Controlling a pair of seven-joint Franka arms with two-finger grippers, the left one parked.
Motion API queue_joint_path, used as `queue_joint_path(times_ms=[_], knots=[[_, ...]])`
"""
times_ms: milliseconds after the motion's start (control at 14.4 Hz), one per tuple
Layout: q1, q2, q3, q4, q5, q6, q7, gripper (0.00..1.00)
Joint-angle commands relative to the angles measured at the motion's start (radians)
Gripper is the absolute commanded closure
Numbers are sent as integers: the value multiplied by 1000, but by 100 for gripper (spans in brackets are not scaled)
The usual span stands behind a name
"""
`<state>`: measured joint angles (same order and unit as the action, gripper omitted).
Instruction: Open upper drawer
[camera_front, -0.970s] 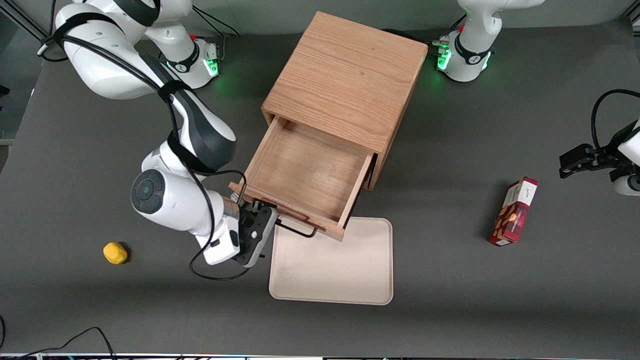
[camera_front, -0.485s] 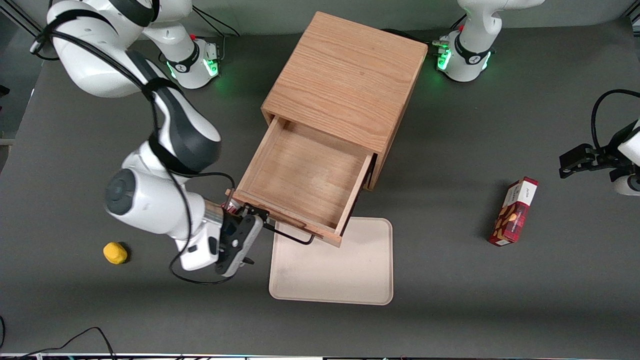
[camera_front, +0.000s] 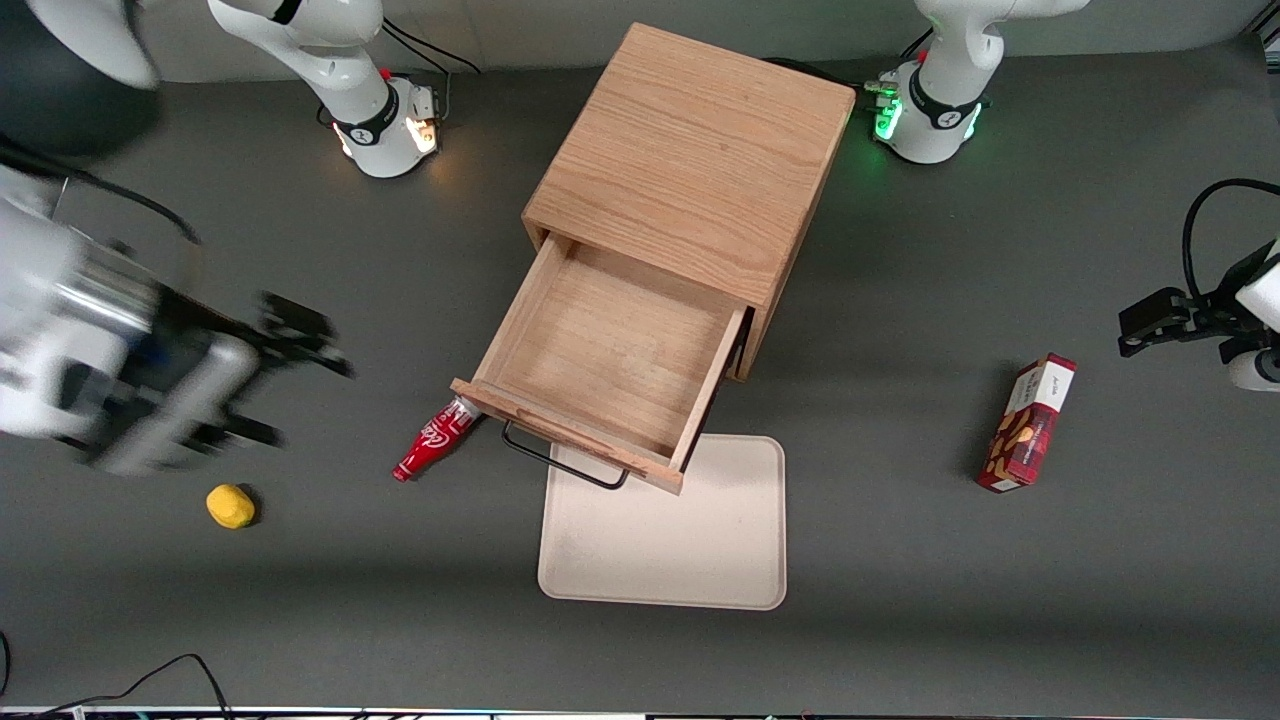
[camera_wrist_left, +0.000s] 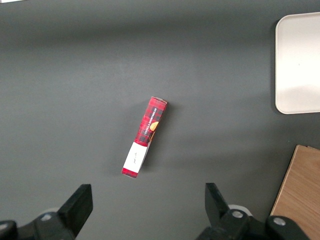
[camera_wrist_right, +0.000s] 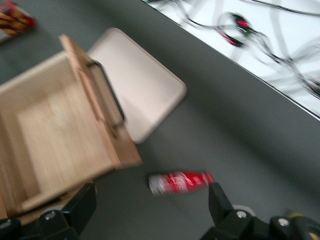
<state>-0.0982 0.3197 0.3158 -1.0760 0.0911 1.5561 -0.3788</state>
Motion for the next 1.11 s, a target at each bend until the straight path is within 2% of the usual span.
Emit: queue_joint_path(times_ms=[0, 139, 347, 762, 1040], knots=[[34, -262, -226, -293, 27, 19, 29, 0], [31, -374, -291, -434, 4, 79, 72, 0], [31, -496, -284, -551, -71, 78, 291, 0], [26, -461, -342, -519, -57, 62, 327, 0], [31, -449, -337, -490, -66, 62, 314, 0]])
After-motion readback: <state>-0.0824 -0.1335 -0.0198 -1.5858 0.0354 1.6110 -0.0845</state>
